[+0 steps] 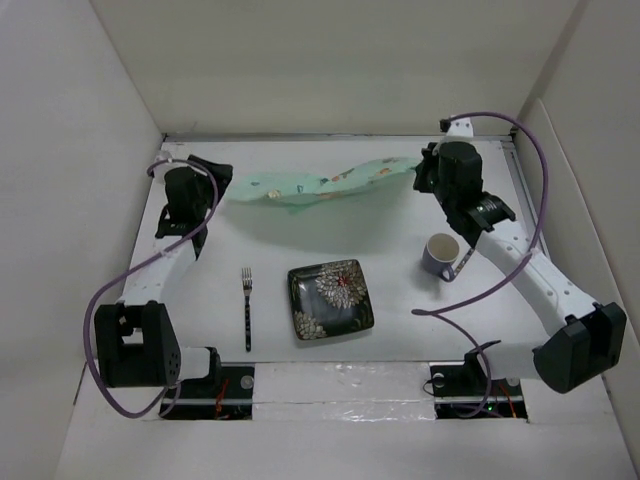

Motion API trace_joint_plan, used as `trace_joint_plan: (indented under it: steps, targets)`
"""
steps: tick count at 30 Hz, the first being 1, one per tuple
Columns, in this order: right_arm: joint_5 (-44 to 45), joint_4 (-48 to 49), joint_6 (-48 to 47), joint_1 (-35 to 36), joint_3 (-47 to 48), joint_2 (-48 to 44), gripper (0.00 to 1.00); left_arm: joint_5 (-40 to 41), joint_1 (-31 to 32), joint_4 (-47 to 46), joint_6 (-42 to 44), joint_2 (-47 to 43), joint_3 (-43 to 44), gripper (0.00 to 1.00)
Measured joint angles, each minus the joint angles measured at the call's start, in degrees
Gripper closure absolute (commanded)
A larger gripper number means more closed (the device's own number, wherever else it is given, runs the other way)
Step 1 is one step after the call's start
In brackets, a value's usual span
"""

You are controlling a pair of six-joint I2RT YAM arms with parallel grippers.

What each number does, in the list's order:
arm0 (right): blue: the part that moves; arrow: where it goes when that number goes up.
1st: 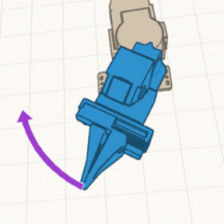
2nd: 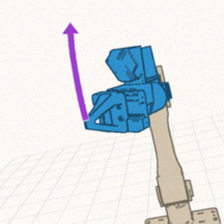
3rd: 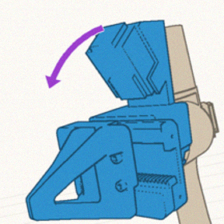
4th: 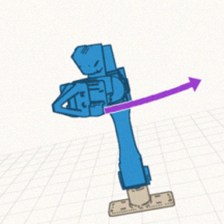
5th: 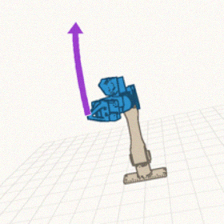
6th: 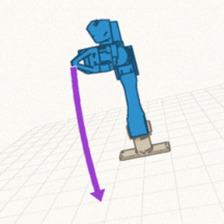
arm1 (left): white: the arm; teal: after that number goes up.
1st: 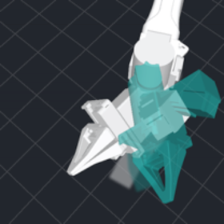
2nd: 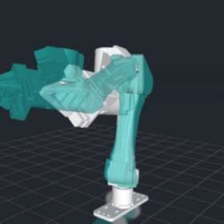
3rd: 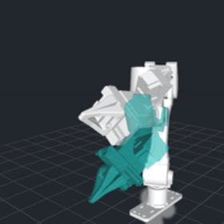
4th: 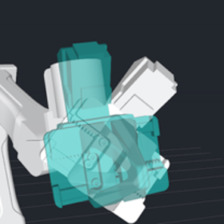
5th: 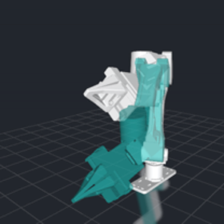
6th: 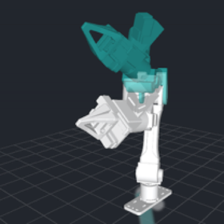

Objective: Set the dinner table for one person

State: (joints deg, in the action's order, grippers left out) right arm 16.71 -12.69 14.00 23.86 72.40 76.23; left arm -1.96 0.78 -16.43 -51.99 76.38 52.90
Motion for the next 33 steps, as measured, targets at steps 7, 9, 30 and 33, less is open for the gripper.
trace_joint_plan:
  steps: [7, 9, 30, 33]
  targets:
    - [-1.75, 0.09, 1.42, -0.52, -11.45, -1.55, 1.00, 1.77, -0.48, -0.74, -1.92, -0.74, -14.08, 0.39]
    - [-2.08, -0.72, 1.66, -0.52, -12.74, -1.49, 1.00, 1.92, -0.46, 0.04, -1.66, 0.70, -14.93, 0.40]
    - [-5.11, 1.97, 2.34, -0.57, -12.57, -1.60, 1.00, 17.07, 6.45, 17.51, 12.20, 33.16, 15.39, 0.65]
    - [-5.53, 2.60, 2.36, -0.57, -12.57, -1.60, 1.00, 17.40, 6.40, 18.14, 13.03, 33.46, 15.43, 0.65]
